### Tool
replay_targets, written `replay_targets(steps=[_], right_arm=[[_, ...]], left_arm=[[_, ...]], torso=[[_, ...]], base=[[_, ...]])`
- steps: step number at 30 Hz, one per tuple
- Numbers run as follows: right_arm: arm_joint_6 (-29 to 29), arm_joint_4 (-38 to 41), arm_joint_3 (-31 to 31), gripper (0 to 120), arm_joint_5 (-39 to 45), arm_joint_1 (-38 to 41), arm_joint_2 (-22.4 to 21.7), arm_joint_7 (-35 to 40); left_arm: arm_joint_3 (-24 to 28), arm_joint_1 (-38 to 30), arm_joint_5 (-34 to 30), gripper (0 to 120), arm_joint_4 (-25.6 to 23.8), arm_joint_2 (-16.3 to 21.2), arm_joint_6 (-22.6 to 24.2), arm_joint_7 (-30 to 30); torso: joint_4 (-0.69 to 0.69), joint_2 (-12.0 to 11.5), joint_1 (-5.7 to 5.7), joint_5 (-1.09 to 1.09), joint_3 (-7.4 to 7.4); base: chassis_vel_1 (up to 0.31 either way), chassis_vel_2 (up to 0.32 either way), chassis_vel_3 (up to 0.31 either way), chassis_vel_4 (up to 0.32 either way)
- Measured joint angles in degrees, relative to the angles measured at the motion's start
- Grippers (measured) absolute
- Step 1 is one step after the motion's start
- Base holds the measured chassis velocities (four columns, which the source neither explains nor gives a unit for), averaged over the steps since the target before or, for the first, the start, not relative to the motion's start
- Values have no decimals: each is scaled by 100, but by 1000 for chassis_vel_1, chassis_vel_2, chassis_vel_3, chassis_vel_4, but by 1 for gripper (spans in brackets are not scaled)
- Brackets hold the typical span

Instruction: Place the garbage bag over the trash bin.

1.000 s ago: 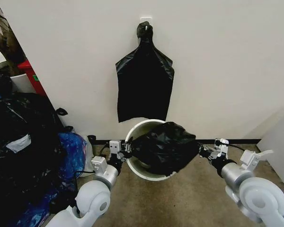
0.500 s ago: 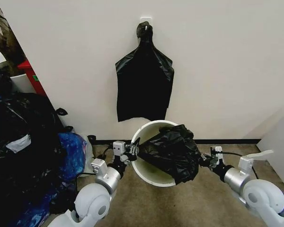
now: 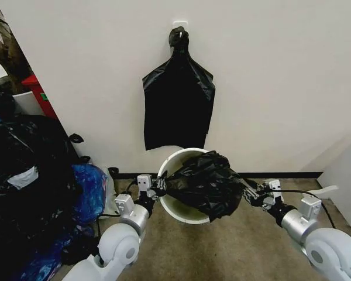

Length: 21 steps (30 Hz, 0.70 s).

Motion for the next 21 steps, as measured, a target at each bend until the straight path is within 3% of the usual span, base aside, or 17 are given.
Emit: replay_targets(steps=[3,6,7,11,15,21], right_arm=[[-289,540,-54,62,151,-27,83,565],[-891,1152,-105,76,1118,1,192,1709],[-891,1152,-105,76,1118,1,192,1709],[-1212,1462,-229,92,2448,110,406,3128],[-1226,1472,-243,99,2619,66,487,3200],[-1161,1463,-343,100,1939,80,194,1863]], left_arm=[[-1,-60,27,4,49,-2,-3,-30],[4,-115,55,4,104,13,-19,-62],[4,-115,55,4,104,13,-19,-62],[84,-313,76,4,197,12,-27,-105],[114,-426,74,4,250,6,-25,-131],[139,-463,186,4,261,14,3,-134]], torso=[[0,0,0,1,0],[0,0,0,0,0],[0,0,0,0,0],[0,0,0,2,0],[-1,0,0,2,0],[0,0,0,0,0]], base=[[0,0,0,0],[0,0,0,0],[0,0,0,0],[0,0,0,0],[0,0,0,0],[0,0,0,0]])
